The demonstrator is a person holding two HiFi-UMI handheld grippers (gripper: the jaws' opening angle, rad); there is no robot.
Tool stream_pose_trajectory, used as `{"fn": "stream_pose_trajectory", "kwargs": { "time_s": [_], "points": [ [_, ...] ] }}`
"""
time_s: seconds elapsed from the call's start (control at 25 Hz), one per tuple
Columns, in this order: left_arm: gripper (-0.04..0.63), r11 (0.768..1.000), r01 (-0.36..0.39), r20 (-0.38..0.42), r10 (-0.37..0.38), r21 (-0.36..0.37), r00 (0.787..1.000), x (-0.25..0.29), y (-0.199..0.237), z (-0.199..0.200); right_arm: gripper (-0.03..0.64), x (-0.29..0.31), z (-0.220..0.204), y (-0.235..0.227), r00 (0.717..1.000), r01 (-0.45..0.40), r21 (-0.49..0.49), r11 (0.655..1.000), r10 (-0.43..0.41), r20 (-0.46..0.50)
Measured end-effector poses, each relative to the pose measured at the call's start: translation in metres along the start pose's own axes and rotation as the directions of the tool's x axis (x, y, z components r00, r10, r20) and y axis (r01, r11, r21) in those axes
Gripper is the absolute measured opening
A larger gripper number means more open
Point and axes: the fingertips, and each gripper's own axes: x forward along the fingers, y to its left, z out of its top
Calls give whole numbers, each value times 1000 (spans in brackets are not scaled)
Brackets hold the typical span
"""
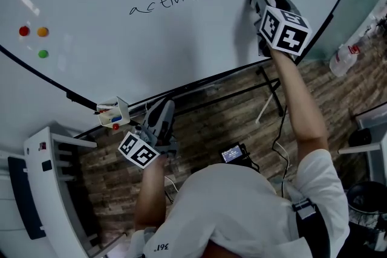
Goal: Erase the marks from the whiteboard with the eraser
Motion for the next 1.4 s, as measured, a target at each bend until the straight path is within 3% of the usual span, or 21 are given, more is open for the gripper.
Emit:
{"fn": "stream_pose_trajectory", "kwargs": {
  "time_s": [0.52, 1.4],
  "points": [
    [8, 999, 22, 10, -22, -34, 1000, -24, 18, 9, 239, -3, 1, 47, 1000, 17, -46, 999, -17, -3],
    [8, 997, 66, -15, -66, -27, 998, -41, 40, 29, 239, -10, -3, 128, 1000, 9, -51, 999, -8, 9]
  ]
}}
